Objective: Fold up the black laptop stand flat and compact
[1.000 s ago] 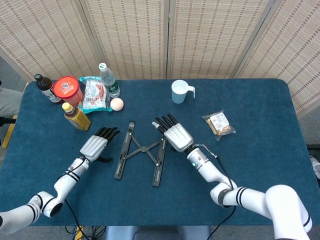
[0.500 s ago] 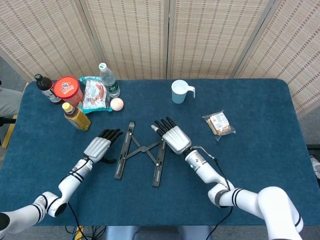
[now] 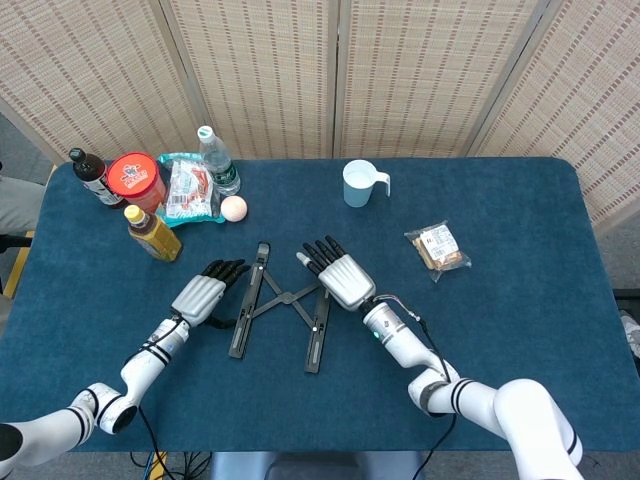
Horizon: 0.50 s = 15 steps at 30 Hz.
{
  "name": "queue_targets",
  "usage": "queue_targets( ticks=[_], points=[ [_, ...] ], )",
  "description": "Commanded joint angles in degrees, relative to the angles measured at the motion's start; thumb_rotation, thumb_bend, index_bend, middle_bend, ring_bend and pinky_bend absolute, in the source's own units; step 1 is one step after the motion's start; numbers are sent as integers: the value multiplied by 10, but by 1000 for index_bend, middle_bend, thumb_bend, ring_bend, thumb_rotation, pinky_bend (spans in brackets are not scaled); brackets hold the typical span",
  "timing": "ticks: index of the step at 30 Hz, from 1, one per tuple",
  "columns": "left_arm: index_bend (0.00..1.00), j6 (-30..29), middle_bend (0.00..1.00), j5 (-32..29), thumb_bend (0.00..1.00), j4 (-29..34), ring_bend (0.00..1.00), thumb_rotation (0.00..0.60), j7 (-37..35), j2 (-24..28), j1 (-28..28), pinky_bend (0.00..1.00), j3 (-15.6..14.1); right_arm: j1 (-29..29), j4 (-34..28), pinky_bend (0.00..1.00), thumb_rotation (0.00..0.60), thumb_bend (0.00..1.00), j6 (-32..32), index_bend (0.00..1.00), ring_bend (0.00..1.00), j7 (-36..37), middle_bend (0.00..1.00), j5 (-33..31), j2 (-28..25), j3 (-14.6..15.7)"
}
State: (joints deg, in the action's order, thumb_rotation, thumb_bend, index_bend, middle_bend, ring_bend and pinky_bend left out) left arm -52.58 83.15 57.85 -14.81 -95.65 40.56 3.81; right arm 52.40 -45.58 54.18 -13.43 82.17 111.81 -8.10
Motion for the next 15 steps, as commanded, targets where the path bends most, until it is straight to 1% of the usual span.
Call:
queue_targets(
  ticks=[1,15],
  points=[
    [0,1,0,-1,152,-1,0,600,-2,-1,0,0,0,3,12,0,600,0,3,0,0,7,0,5,10,0],
    [0,5,0,0,152,2,0,600,-10,-1,4,0,-1,13,44,0,600,0,19,0,0,36,0,16,40,-8]
  ],
)
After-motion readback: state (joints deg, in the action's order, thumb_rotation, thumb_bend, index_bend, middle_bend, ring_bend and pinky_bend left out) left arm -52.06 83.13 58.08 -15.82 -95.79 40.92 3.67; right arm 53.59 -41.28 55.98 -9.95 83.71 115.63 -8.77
